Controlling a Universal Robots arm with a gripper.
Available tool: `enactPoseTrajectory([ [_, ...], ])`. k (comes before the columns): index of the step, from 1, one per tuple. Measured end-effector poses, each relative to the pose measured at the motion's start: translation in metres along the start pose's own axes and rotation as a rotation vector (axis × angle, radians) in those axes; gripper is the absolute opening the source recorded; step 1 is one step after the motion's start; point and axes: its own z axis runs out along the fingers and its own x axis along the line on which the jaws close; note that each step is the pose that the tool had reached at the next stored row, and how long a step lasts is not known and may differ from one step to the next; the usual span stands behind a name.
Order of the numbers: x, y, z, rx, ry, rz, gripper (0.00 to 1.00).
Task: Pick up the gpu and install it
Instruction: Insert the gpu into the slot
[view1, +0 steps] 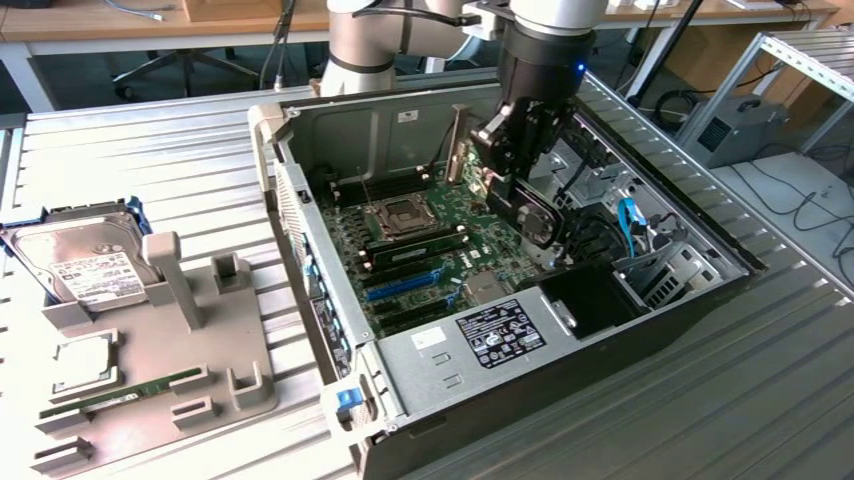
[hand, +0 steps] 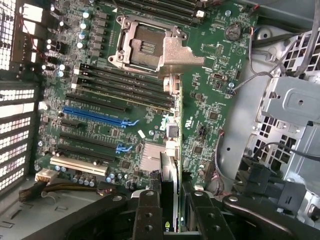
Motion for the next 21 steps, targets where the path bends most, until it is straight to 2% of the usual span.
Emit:
enactPoseTrajectory([
  [21, 0.0000, 0.0000, 0.0002, -0.0021, -0.0125, -0.112, 0.26],
])
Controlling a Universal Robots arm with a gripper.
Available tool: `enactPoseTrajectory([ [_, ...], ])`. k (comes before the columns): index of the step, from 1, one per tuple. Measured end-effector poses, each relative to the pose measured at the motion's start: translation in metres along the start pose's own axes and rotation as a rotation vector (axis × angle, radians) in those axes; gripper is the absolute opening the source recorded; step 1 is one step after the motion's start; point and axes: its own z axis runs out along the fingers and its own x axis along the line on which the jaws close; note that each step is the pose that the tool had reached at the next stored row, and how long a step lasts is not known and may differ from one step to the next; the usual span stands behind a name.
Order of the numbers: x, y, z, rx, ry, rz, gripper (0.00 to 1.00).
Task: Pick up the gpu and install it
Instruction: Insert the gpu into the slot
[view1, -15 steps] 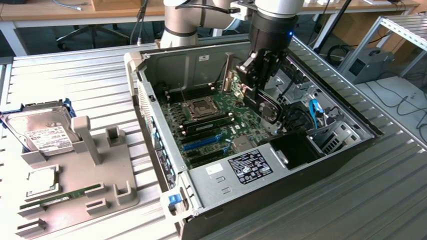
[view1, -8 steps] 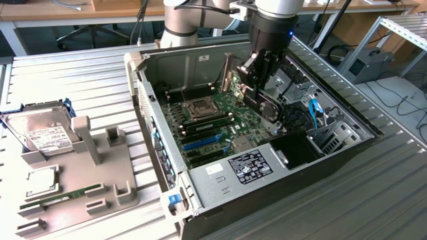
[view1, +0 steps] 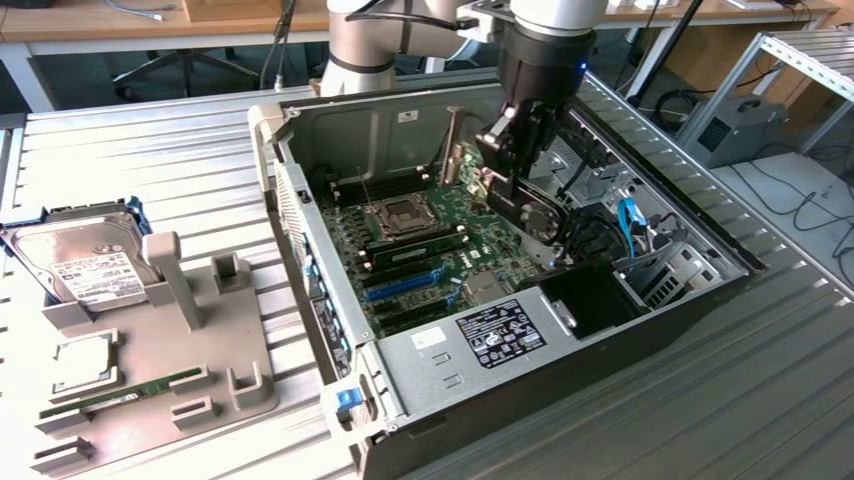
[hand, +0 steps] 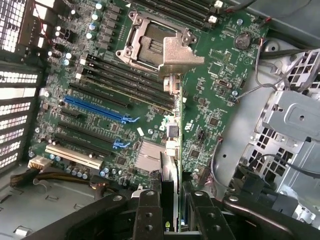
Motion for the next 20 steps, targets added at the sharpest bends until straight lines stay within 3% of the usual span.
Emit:
enactPoseTrajectory([
  [2, 0.0000, 0.0000, 0.0000, -0.0003, -0.0022, -0.020, 0.26],
  [3, 0.0000, 0.0000, 0.0000, -0.0009, -0.0060, -0.054, 0.26],
  [7, 0.0000, 0.0001, 0.0004, -0.0040, -0.0277, -0.250, 0.26],
  [12, 0.0000, 0.0001, 0.0010, -0.0066, -0.0472, -0.427, 0.26],
  [15, 0.0000, 0.0001, 0.0011, -0.0071, -0.0520, -0.472, 0.26],
  [20, 0.0000, 0.0001, 0.0012, -0.0073, -0.0543, -0.494, 0.26],
])
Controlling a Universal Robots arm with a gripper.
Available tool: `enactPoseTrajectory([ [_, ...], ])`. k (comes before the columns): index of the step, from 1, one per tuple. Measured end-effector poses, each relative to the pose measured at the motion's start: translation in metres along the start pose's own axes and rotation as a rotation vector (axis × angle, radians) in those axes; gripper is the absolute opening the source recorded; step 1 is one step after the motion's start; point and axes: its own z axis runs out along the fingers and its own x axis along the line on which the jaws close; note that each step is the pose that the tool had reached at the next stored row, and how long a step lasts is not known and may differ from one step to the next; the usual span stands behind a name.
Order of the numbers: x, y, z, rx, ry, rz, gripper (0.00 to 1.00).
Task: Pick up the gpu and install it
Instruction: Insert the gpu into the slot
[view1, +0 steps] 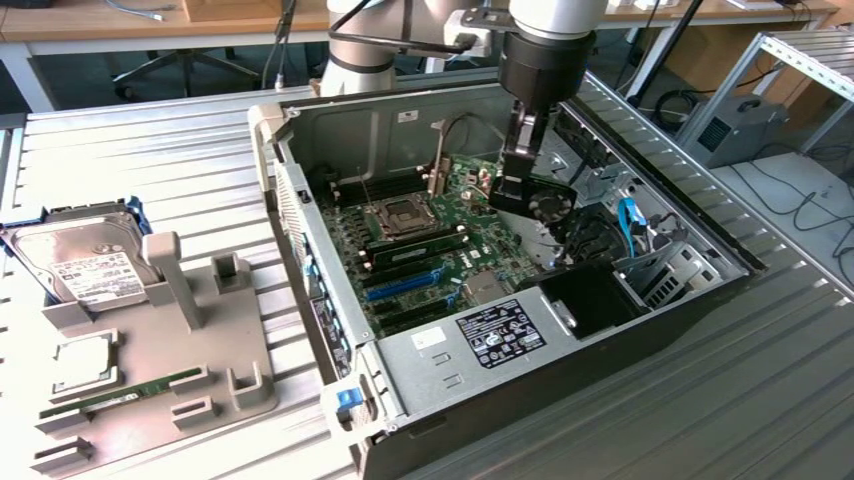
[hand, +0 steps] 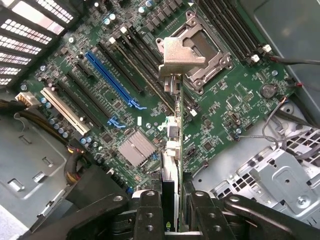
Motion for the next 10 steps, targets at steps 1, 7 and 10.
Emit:
enactPoseTrajectory([
  [1, 0.0000, 0.0000, 0.0000, 0.0000, -0.0005, -0.004, 0.26],
  [7, 0.0000, 0.0000, 0.0001, -0.0003, -0.0036, -0.035, 0.26],
  [10, 0.0000, 0.0000, 0.0002, -0.0004, -0.0051, -0.049, 0.26],
])
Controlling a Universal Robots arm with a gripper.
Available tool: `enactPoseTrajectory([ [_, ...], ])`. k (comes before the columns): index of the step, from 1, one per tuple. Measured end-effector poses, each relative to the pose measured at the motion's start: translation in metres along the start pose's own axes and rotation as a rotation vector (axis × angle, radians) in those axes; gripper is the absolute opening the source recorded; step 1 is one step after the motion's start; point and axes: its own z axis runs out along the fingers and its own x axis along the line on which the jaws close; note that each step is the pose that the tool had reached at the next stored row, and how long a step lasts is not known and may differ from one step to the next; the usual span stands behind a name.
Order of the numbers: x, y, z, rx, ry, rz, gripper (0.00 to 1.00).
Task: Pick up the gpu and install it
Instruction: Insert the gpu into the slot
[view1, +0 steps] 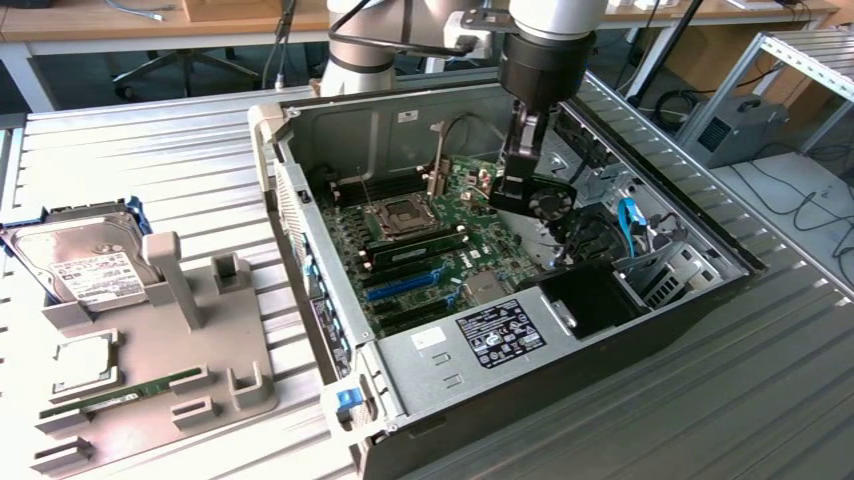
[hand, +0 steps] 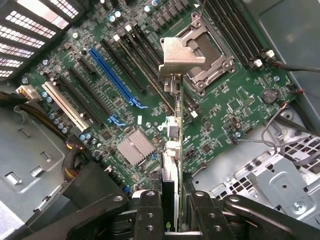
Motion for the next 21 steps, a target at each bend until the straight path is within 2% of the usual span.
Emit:
enactPoseTrajectory([
  [21, 0.0000, 0.0000, 0.0004, -0.0005, -0.0103, -0.104, 0.26],
])
